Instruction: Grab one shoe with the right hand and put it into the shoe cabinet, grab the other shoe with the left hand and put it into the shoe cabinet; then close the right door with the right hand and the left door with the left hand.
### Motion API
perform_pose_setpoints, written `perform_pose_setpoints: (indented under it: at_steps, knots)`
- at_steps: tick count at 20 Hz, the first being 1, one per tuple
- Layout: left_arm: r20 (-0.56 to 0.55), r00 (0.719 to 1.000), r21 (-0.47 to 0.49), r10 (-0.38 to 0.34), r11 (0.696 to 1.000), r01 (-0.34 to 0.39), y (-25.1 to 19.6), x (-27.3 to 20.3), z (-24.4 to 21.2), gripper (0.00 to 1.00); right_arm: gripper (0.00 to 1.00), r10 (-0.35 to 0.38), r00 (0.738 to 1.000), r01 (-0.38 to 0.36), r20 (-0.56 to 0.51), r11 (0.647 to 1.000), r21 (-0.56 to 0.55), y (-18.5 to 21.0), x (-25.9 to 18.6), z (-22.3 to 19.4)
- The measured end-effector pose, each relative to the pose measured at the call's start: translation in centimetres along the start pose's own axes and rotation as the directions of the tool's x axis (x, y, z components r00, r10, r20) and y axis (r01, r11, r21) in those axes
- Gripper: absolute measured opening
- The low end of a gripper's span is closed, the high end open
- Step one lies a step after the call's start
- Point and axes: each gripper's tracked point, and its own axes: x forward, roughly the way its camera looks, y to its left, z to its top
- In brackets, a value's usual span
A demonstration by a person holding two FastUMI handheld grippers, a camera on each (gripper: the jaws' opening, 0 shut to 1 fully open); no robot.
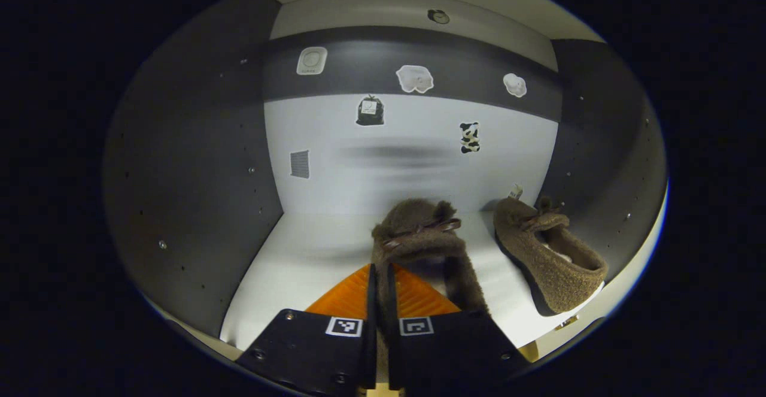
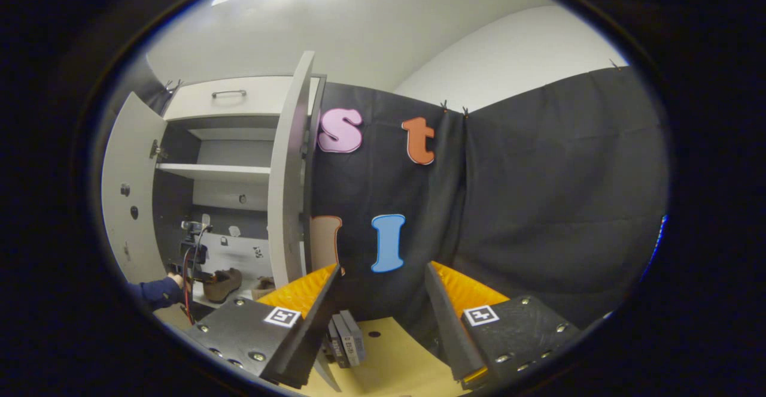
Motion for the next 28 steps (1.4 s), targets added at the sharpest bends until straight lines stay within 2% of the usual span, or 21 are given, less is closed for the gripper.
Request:
perform_pose_setpoints:
  at_steps: [3,6,8,12,15,17,20,24,27,28]
  knots:
    - [0.007,1.000,0.048,-0.027,0.998,0.027,-0.6,-0.9,0.6,0.20,0.86,0.014,1.000,-0.014,-0.001,1.000,0.001,0.2,0.2,-0.1]
    - [0.062,0.997,0.070,-0.042,0.997,0.038,-0.9,-3.2,2.3,0.82,0.84,0.039,0.999,-0.039,-0.007,0.999,0.015,0.5,0.5,-0.3]
    - [0.104,0.993,0.081,-0.059,0.995,0.051,-1.4,-5.4,3.6,0.94,0.84,0.058,0.998,-0.058,-0.011,0.998,0.020,0.9,0.6,-0.5]
    - [0.207,0.973,0.091,-0.102,0.992,0.085,-2.8,-11.5,6.4,0.93,0.84,0.096,0.995,-0.096,-0.022,0.995,0.027,2.6,1.3,-0.9]
    - [0.281,0.945,0.093,-0.168,0.985,0.147,-4.9,-17.3,7.9,0.95,0.84,0.133,0.990,-0.132,-0.048,0.991,0.038,3.3,1.4,-1.7]
    - [0.309,0.933,0.106,-0.184,0.982,0.158,-5.2,-21.0,8.2,0.96,0.84,0.157,0.985,-0.154,-0.068,0.987,0.044,4.0,1.6,-2.6]
    - [0.332,0.919,0.071,-0.211,0.977,0.199,-5.9,-26.2,7.4,0.95,0.86,0.172,0.980,-0.169,-0.096,0.985,0.038,4.6,2.0,-4.4]
    - [0.380,0.909,0.076,-0.170,0.985,0.152,-4.1,-31.8,7.1,0.96,0.86,0.204,0.970,-0.203,-0.134,0.979,0.021,5.8,2.6,-6.1]
    - [0.407,0.900,0.088,-0.153,0.988,0.128,-3.3,-36.0,6.9,0.97,0.77,0.223,0.966,-0.224,-0.129,0.975,0.002,6.1,2.7,-6.1]
    - [0.406,0.902,0.086,-0.148,0.989,0.123,-3.3,-37.3,5.8,0.94,0.80,0.238,0.963,-0.240,-0.126,0.971,0.001,6.4,2.6,-6.1]
